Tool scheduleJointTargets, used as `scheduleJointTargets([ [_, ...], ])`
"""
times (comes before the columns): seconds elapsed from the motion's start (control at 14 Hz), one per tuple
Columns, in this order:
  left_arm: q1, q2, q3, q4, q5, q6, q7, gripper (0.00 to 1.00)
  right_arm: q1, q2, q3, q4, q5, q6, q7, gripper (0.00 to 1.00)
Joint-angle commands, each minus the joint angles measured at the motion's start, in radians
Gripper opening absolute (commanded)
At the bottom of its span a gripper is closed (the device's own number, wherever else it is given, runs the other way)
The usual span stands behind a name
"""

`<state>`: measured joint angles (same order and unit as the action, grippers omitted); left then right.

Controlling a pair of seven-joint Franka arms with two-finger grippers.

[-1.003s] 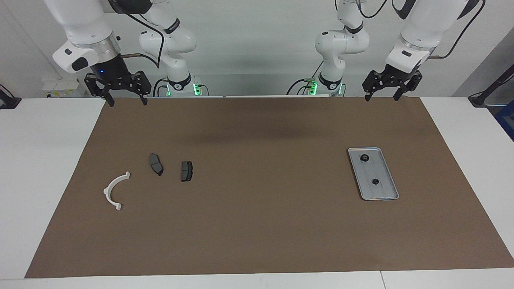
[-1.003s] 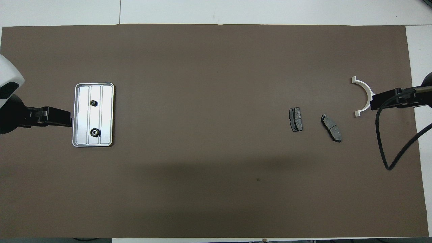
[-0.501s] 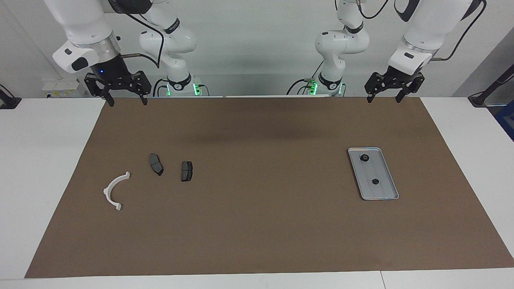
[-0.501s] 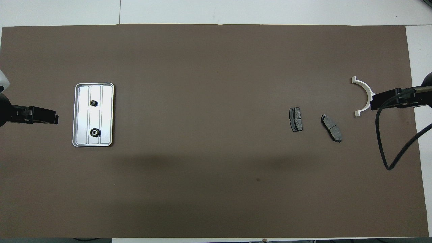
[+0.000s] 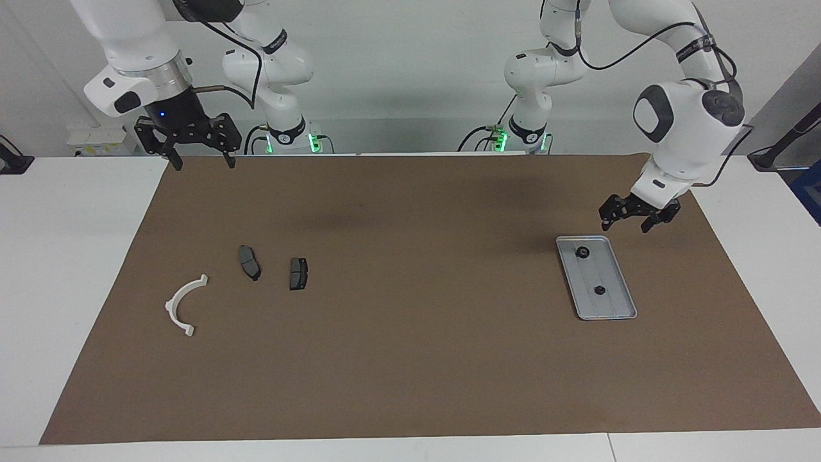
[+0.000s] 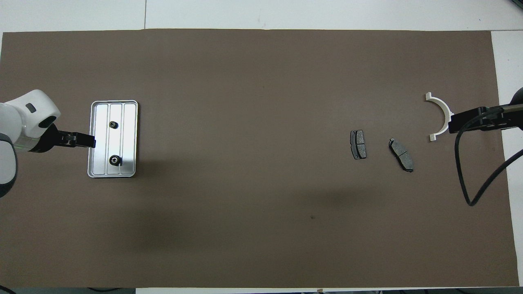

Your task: Place bearing gear from tray to pile

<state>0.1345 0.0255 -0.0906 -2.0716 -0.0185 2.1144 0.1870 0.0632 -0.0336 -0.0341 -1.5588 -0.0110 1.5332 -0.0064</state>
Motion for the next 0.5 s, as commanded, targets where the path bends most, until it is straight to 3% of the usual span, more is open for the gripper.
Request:
scheduleJointTargets([
  [0.0, -0.006, -0.029, -0.004, -0.111, -0.001, 0.101, 0.003, 1.0, -0.006, -0.022, -0.001, -0.021, 0.011, 0.015, -0.018, 1.0],
  [0.21, -0.01, -0.03, -0.004, -0.166, -0.001, 0.127, -0.02, 1.0, 0.001, -0.023, -0.001, -0.035, 0.011, 0.024, -0.015, 1.0],
  [0.43, -0.012, -0.036, -0.004, -0.214, -0.001, 0.168, -0.021, 1.0, 0.003, -0.031, -0.003, -0.093, 0.011, 0.122, -0.012, 1.0],
])
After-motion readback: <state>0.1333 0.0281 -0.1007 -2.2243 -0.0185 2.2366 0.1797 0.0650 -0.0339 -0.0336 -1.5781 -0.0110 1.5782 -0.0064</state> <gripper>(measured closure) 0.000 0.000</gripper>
